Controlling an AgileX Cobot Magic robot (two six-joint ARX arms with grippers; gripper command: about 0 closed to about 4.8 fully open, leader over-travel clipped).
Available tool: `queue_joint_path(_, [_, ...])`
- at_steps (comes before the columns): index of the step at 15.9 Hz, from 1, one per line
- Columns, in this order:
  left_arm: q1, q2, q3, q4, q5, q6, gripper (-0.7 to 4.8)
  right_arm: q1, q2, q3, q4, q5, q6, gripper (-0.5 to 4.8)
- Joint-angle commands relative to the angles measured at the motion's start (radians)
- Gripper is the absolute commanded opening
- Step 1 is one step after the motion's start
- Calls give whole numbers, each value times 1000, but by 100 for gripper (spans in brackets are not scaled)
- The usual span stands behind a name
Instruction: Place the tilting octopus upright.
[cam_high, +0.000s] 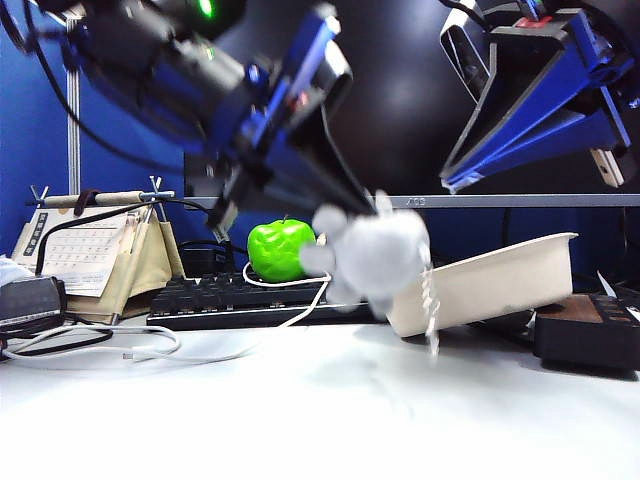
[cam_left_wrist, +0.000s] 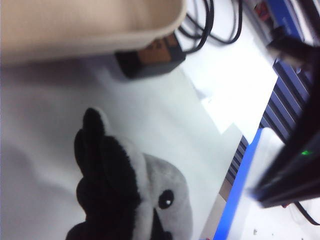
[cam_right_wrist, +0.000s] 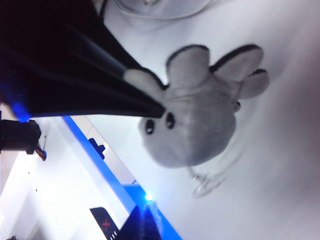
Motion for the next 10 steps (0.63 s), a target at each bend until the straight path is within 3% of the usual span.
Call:
queue_joint_path(1, [0,15,3,14,53,-21,-6,0,-3,2,-33,-6,-29,-1])
queue_joint_path(10, [0,32,2,28,99,-165,-6,0,-4,2,-77,-7,-51,-1])
